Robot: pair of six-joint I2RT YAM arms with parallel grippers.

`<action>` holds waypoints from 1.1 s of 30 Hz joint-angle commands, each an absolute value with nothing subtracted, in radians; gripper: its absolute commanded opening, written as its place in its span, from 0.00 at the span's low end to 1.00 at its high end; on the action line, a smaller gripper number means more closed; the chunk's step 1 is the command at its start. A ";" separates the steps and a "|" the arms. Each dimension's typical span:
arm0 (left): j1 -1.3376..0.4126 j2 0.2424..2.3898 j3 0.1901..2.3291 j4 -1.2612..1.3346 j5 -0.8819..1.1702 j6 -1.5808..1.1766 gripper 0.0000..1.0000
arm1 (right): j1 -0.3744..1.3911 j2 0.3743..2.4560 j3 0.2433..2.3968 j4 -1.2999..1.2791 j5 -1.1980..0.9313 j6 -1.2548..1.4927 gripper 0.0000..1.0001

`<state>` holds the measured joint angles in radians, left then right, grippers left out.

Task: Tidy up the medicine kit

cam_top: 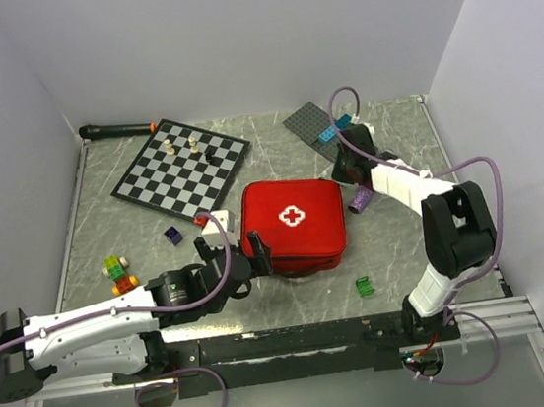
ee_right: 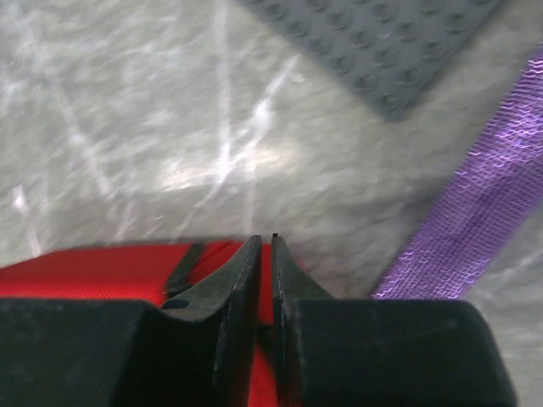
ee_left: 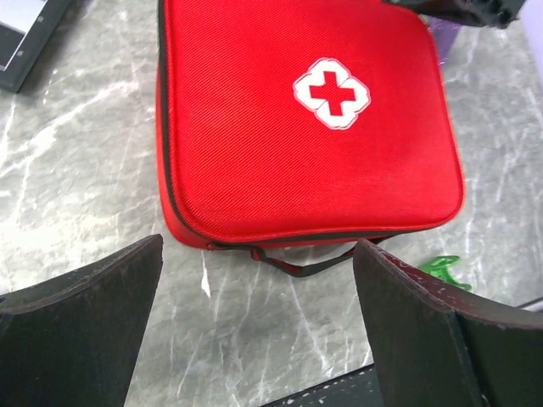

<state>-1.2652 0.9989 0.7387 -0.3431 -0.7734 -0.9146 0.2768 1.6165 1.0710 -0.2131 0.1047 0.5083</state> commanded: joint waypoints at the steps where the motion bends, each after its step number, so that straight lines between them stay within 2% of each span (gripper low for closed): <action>1: -1.258 1.009 0.738 -0.382 -0.804 -0.971 0.98 | 0.241 1.577 1.070 -0.235 0.162 0.534 0.17; 4: -1.252 0.988 0.726 -0.377 -0.818 -0.982 0.97 | 0.242 1.456 0.999 -0.164 0.179 0.543 0.27; 7: -1.224 0.954 0.710 -0.350 -0.821 -0.965 0.96 | 0.244 1.364 0.973 -0.179 0.169 0.561 0.44; 11: -1.091 0.942 0.700 -0.318 -0.757 -0.951 0.96 | 0.259 1.318 0.937 -0.258 0.127 0.586 0.59; 17: -0.974 0.948 0.654 -0.213 -0.638 -0.911 0.97 | 0.271 1.310 0.793 -0.180 -0.147 0.617 0.81; 21: -0.969 0.937 0.632 -0.158 -0.595 -0.871 0.97 | 0.317 1.327 0.776 -0.187 -0.132 0.600 0.86; 30: -0.901 0.910 0.655 -0.228 -0.589 -0.873 0.96 | 0.410 1.476 0.856 -0.181 -0.131 0.598 0.85; 33: -0.830 0.878 0.670 -0.262 -0.566 -0.864 0.96 | 0.403 1.441 0.882 -0.218 -0.051 0.597 0.85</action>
<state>-0.9028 0.9268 0.6285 -0.2333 -0.5957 -0.8906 0.3775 1.4391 0.8463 -0.1837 -0.0868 0.5938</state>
